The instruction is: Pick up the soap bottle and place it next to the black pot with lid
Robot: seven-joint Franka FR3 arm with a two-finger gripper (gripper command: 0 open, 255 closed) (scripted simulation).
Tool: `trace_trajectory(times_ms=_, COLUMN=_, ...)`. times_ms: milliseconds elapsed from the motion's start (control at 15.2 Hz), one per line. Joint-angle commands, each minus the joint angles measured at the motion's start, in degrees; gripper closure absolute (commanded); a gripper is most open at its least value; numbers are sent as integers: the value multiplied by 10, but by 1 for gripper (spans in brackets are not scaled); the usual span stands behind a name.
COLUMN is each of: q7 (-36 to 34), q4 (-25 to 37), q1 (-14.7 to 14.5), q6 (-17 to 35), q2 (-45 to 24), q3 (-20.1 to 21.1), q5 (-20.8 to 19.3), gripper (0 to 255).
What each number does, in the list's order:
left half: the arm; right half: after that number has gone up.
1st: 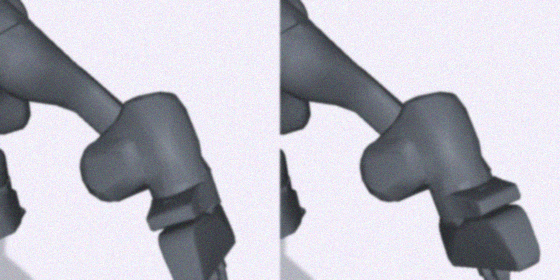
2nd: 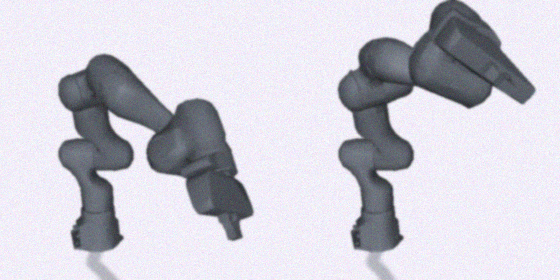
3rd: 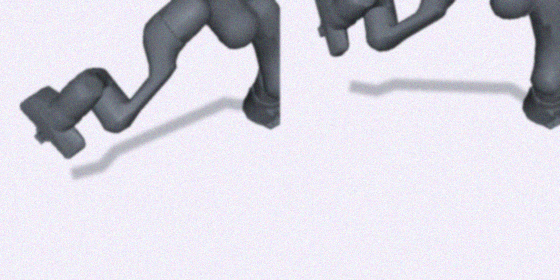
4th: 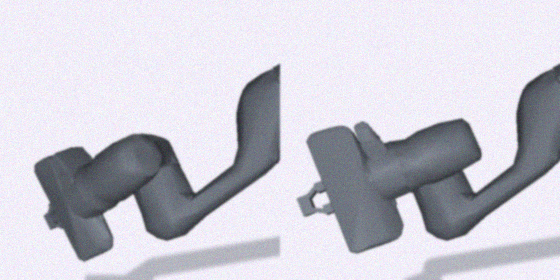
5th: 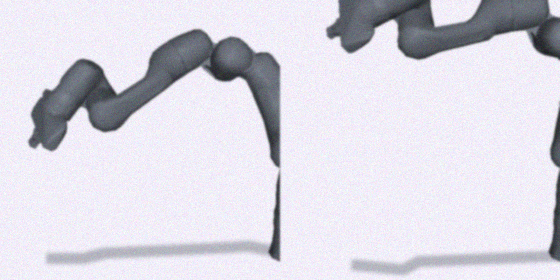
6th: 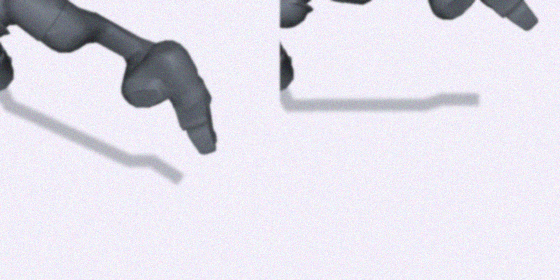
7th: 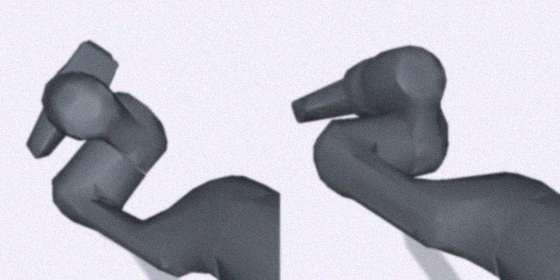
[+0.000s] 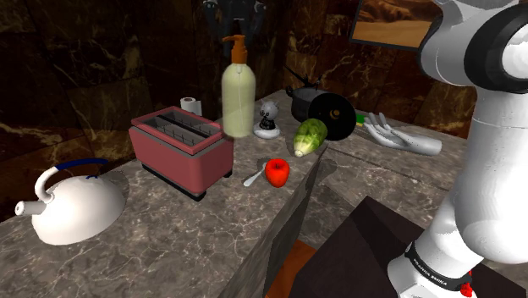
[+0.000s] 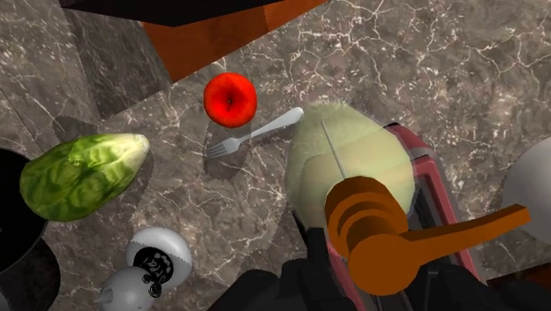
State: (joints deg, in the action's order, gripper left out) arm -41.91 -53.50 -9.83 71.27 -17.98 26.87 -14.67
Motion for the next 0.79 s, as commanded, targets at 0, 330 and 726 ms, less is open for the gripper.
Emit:
trace_trajectory(times_ms=0, q7=0, q4=55, q1=-16, q6=-33, q2=-23, q3=0, q5=-14, gripper=255)
trace_trajectory(times_ms=330, q7=53, q4=-82, q1=66, q6=16, q2=79, q3=-13, q5=42, gripper=255)
trace_trajectory(times_ms=726, q7=148, q4=-205, q1=138, q6=52, q2=185, q3=-58, q5=95, gripper=255)
